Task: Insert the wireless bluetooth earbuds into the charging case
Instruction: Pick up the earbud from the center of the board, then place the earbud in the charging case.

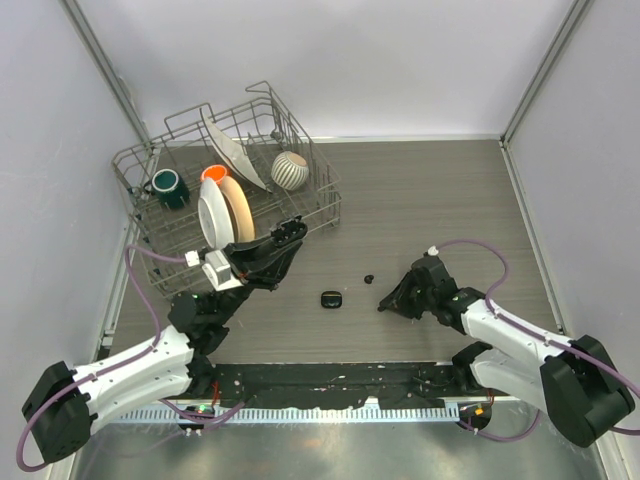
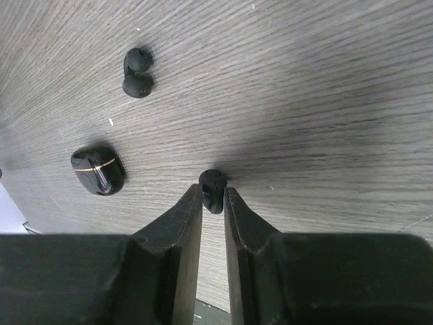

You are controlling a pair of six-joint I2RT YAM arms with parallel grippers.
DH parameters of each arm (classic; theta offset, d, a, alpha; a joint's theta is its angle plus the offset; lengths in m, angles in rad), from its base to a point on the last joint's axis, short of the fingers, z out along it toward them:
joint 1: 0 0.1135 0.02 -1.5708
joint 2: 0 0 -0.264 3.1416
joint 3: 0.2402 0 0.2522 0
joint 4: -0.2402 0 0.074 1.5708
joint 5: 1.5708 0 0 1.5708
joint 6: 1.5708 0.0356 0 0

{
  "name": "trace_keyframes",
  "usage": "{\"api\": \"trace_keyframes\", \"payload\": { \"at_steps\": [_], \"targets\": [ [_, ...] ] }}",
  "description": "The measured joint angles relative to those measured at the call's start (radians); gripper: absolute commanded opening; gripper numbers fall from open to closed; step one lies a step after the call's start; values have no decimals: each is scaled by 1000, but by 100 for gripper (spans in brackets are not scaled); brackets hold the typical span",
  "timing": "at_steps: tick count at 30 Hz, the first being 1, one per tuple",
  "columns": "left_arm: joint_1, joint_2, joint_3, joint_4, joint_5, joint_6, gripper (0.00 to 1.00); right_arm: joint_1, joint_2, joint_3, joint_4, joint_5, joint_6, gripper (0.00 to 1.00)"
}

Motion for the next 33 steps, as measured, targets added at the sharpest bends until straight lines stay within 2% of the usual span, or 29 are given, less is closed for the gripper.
{"api": "trace_keyframes", "payload": {
  "at_steps": [4,6,12,17,20,25,30,33],
  "targets": [
    [0,0,0,5,0,0,0,0,17,0,30,-9,6,11],
    [0,0,0,6,0,0,0,0,21,0,41,-13,7,1],
    [0,0,0,6,0,2,0,-1,16,3,35,-16,3,1],
    [0,14,-2,8,0,31,0,9,-20,103,-137,-10,-26,1],
    [0,24,-4,8,0,63,0,15,-42,258,-258,-2,-43,1],
    [0,44,-20,18,-1,125,0,15,-24,631,-427,-1,-45,1],
    [0,87,-46,65,-11,184,0,17,118,1038,-556,-40,-37,1],
    [0,125,-51,100,-14,212,0,28,220,1223,-619,-60,-18,1]
  ]
}}
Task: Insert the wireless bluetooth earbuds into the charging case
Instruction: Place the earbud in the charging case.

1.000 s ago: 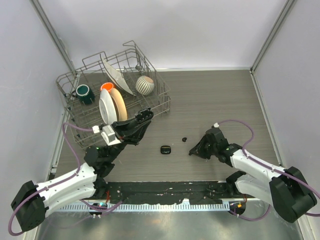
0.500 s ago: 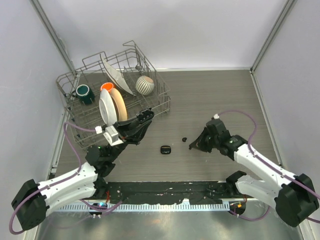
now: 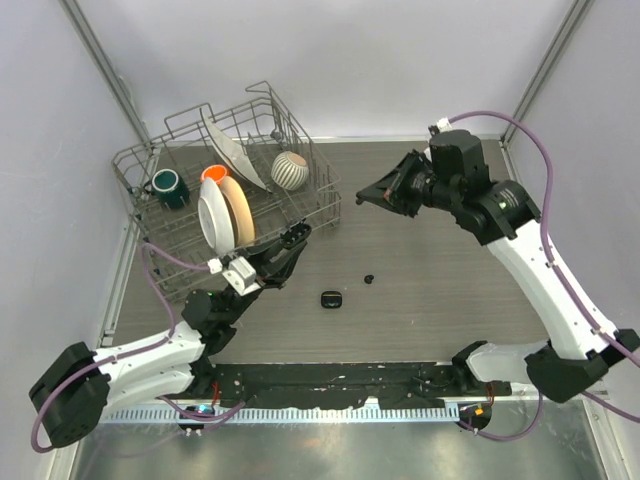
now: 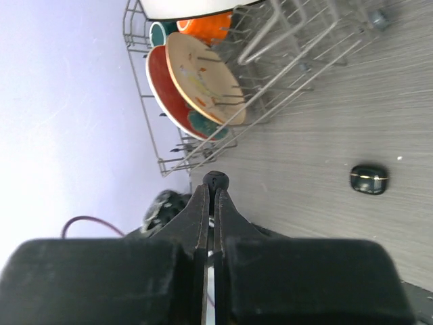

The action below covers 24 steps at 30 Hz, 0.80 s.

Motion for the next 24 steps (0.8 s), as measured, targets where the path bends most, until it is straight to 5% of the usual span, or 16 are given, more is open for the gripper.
{"api": "trace_keyframes", "payload": {
  "at_steps": [15,24],
  "targets": [
    [0,219,-3,49,-38,81,0,336,318,424,-251,143,232,1],
    [0,219,-3,49,-58,109,0,396,298,365,-315,257,398,1]
  ]
}}
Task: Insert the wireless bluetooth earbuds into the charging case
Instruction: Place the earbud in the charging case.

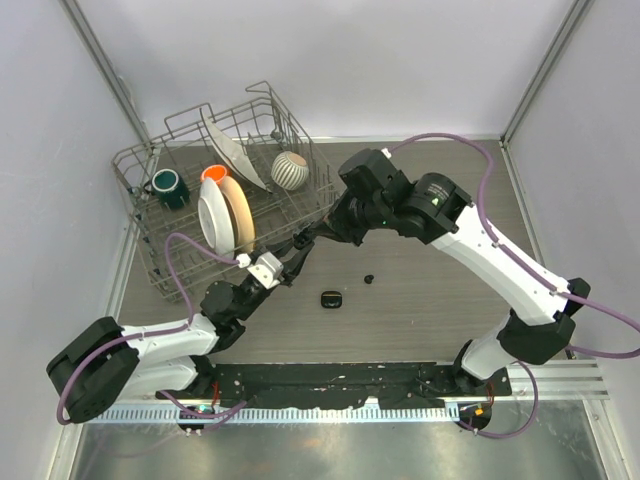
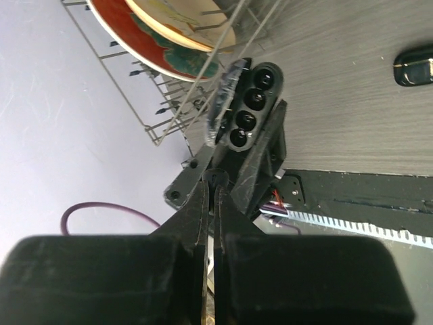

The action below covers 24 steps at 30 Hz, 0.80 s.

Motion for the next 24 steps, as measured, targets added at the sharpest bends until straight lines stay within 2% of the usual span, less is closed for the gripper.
{"api": "trace_keyframes", "payload": {
  "at_steps": [8,24],
  "targets": [
    [0,-6,0,0,-1,6,0,15,-4,-98,26,6,66,1],
    [0,-10,0,6,14,21,0,15,-3,-161,104,6,123,1]
  ]
}}
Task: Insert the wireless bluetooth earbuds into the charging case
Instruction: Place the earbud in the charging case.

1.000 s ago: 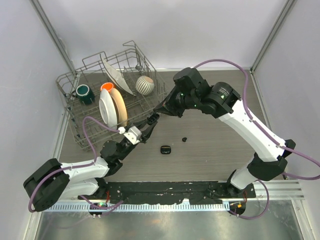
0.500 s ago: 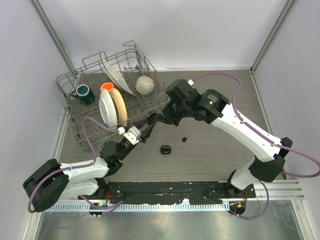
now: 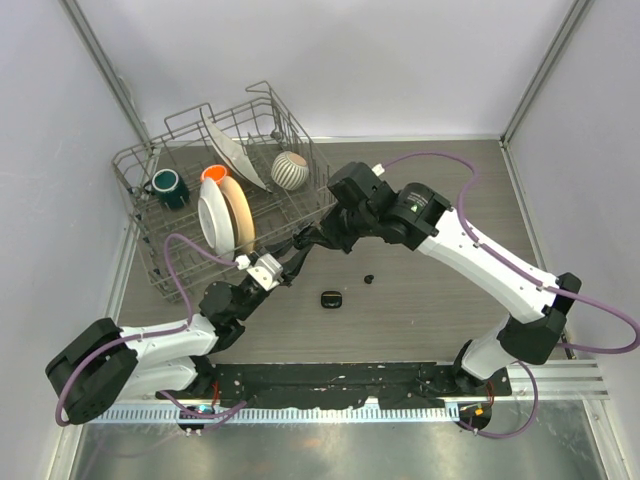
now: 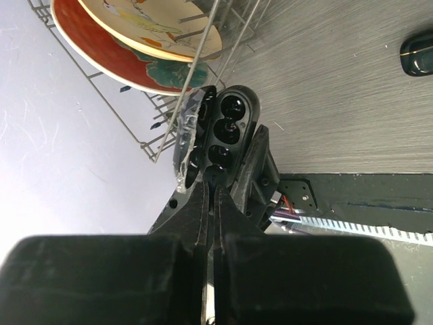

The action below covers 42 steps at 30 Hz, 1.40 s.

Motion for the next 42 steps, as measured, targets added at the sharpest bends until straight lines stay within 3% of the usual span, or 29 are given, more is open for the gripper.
{"api": "trace_keyframes", "payload": {
  "at_steps": [33,37,42],
  "targets": [
    [5,-32,0,-53,52,73,0,19,-14,-95,72,55,56,1],
    [6,-32,0,-54,58,78,0,23,-10,-95,76,60,43,22],
    [7,-32,0,-61,60,79,0,28,-4,-97,89,66,24,30]
  ]
}}
